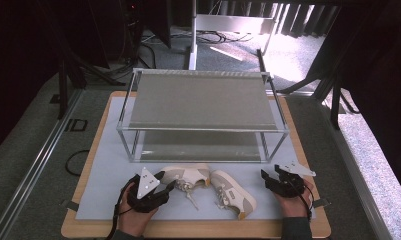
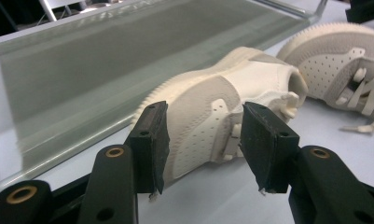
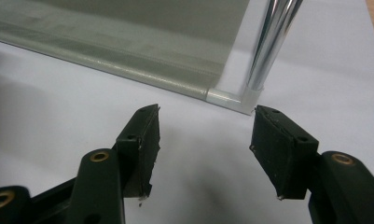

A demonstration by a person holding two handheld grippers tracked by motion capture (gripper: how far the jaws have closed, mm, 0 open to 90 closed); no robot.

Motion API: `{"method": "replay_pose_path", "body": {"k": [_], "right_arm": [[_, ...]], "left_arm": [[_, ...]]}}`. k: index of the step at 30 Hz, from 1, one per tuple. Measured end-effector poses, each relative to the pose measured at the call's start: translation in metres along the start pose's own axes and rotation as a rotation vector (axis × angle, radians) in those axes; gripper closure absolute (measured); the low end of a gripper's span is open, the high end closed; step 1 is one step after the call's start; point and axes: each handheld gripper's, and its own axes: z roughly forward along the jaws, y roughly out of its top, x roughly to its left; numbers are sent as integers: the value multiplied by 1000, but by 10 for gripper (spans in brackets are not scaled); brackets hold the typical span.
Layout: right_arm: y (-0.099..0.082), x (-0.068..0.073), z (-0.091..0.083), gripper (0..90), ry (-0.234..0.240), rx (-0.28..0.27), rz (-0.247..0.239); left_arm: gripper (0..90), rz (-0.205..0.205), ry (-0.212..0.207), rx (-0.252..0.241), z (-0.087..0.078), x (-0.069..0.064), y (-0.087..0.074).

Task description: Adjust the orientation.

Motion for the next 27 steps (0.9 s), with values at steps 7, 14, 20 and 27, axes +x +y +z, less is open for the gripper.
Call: {"method": "replay_pose_path", "body": {"k": [7, 14, 20, 27], "right_arm": [[-1, 0, 0, 415, 0, -1, -1], [-1, 0, 0, 414, 3, 4, -5], [-1, 1, 0, 416, 5, 7, -6], [-2, 0, 0, 416, 3, 5, -3]], "left_arm": [[519, 32, 29, 5, 6, 1, 3], [509, 27, 45, 7, 10, 5, 5], [498, 14, 60, 24, 15, 12, 8], [499, 9, 64, 85, 29, 12, -1]]}}
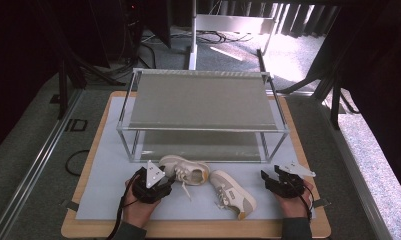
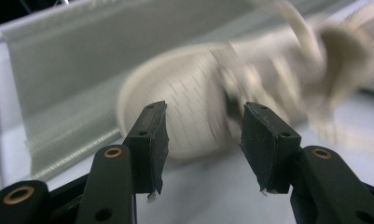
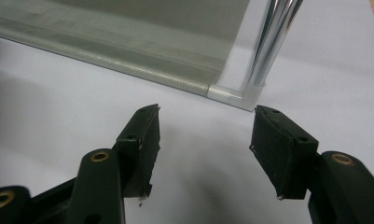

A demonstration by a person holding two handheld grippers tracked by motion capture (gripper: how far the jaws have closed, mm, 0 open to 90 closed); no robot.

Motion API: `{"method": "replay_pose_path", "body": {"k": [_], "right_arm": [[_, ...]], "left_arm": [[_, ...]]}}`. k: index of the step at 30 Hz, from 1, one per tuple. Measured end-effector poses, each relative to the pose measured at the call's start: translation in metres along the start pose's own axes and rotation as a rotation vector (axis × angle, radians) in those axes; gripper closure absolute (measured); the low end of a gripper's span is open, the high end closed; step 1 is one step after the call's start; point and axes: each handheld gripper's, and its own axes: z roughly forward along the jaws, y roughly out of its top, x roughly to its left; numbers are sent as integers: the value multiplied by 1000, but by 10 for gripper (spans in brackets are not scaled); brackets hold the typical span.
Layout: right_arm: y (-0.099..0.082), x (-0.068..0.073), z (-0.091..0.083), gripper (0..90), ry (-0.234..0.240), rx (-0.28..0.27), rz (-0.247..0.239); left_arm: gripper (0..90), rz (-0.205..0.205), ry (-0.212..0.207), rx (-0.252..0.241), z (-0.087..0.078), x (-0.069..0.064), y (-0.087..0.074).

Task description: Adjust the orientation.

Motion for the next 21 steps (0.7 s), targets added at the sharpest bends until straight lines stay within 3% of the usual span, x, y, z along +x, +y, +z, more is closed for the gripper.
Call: {"method": "replay_pose_path", "body": {"k": [5, 10, 21], "right_arm": [[0, -1, 0, 417, -2, -1, 1], [0, 0, 0, 418, -1, -2, 0], [-1, 1, 1, 418, -7, 6, -9]], "left_arm": [[498, 9, -4, 11, 5, -3, -1], [495, 6, -24, -22, 1, -6, 6], [494, 85, -133, -101, 8, -37, 50]]}}
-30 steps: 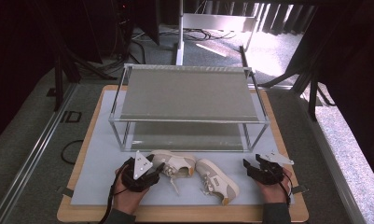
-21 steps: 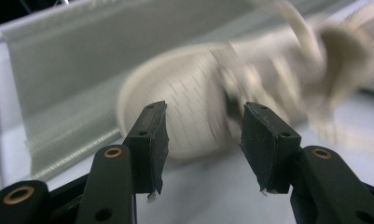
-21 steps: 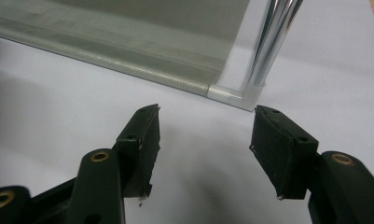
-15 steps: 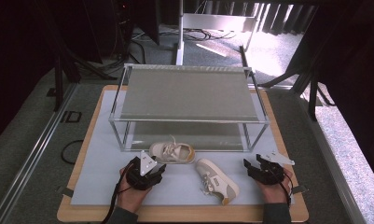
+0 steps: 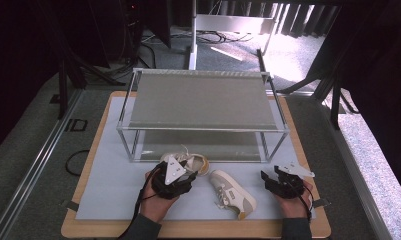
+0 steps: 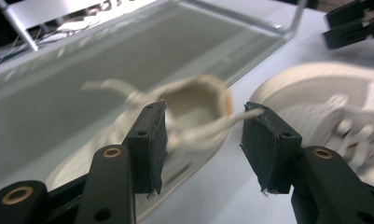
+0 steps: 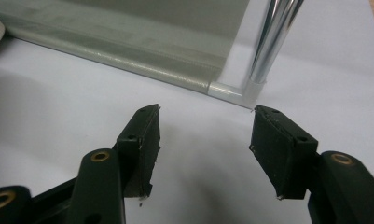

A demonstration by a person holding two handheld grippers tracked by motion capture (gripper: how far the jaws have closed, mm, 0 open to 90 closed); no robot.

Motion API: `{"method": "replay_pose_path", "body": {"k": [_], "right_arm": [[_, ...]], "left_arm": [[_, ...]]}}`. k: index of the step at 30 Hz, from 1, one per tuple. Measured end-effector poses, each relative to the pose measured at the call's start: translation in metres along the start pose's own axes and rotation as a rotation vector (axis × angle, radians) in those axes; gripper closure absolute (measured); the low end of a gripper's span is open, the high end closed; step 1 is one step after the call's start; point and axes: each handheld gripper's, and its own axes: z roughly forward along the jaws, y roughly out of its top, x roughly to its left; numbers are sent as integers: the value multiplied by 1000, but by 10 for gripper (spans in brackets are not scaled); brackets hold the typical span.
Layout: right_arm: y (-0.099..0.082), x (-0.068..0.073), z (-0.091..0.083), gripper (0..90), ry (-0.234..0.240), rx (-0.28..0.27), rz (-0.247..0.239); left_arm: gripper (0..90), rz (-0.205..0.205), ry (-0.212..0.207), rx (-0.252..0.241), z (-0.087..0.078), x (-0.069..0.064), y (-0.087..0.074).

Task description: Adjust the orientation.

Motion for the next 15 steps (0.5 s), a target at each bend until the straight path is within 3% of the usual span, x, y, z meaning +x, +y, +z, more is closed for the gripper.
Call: {"method": "replay_pose_path", "body": {"k": [4, 7, 8, 10, 15], "right_arm": [[0, 0, 0, 420, 3, 0, 0], [0, 0, -1, 420, 3, -2, 0], [0, -1, -1, 420, 2, -3, 0], [0, -2, -1, 421, 3, -6, 2], [-1, -1, -1, 420, 2, -5, -1]], "left_arm": [[498, 36, -23, 10, 16, -7, 10], [508, 34, -24, 25, 21, -8, 11], [522, 32, -22, 55, 34, -10, 10], [537, 27, -23, 71, 40, -10, 9], [611, 8, -8, 95, 48, -8, 5]]}}
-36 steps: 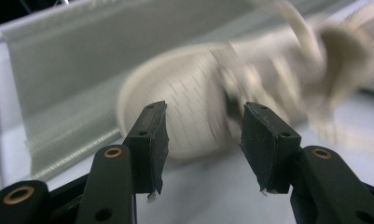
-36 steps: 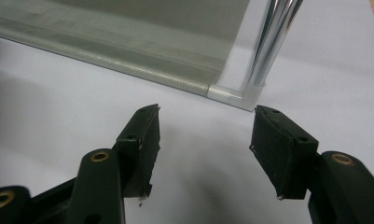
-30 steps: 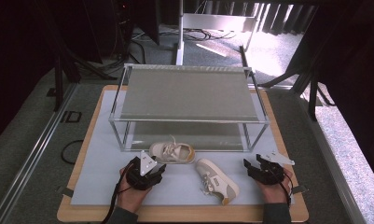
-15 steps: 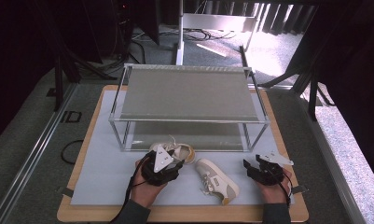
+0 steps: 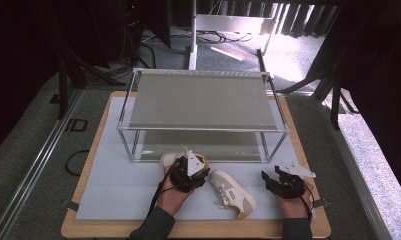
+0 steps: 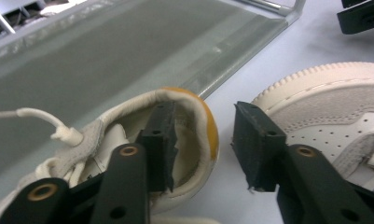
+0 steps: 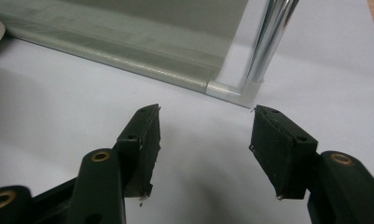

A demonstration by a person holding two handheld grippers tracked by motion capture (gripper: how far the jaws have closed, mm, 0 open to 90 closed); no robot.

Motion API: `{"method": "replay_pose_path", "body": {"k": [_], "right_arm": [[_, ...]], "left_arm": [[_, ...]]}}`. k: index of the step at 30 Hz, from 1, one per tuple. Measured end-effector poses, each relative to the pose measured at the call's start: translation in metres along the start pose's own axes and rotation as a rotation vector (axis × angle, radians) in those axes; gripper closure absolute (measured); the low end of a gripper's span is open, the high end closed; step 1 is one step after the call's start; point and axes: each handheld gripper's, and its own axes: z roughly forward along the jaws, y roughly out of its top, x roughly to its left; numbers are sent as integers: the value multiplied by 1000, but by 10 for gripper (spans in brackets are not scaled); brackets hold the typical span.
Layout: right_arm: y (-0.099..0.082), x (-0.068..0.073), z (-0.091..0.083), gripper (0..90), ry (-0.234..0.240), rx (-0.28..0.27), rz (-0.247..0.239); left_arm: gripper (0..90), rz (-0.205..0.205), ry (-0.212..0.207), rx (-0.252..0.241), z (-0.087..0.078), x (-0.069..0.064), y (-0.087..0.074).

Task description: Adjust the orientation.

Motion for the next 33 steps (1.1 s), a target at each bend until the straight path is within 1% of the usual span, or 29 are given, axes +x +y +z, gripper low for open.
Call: {"method": "replay_pose_path", "body": {"k": [1, 2, 3, 6, 10, 12, 16, 19, 20, 22, 24, 25, 26, 28, 30, 33], "right_arm": [[0, 0, 0, 419, 0, -1, 0], [0, 0, 0, 419, 1, -1, 0], [0, 0, 0, 418, 0, 0, -1], [0, 0, 0, 418, -1, 0, -1], [-1, 0, 0, 418, -1, 0, -3], [-1, 0, 0, 418, 2, 0, -3], [-1, 1, 1, 418, 4, 2, -3], [-1, 1, 1, 419, 3, 2, -3], [-1, 1, 1, 419, 3, 2, -3], [-1, 1, 1, 419, 3, 4, -3], [-1, 2, 1, 419, 5, 5, -8], [0, 2, 1, 419, 5, 6, -8], [0, 3, 2, 419, 5, 5, -10], [-1, 3, 2, 419, 7, 6, -9], [-1, 3, 2, 419, 9, 9, -13], [0, 3, 2, 419, 9, 8, -13]], "left_arm": [[630, -3, 2, 4, 1, 1, -1], [651, -9, -2, 5, 1, 2, -1], [668, -9, -13, 7, 1, 3, -2], [719, -8, -24, 9, 2, 2, -2], [768, -22, -36, 12, -1, 2, -3], [777, -27, -48, 12, -4, 2, -5], [783, -40, -83, -6, -17, 4, -12], [781, -24, -113, -9, -29, 3, -18], [780, -24, -113, -9, -29, 3, -18], [778, -13, -143, -6, -39, 4, -24], [769, -13, -160, -8, -46, 4, -29], [764, -19, -169, -4, -49, 5, -32], [757, -23, -182, 12, -53, 6, -35], [747, -30, -184, 11, -58, 7, -39], [740, -40, -197, 13, -64, 9, -43], [729, -38, -190, 15, -73, 12, -48]]}}
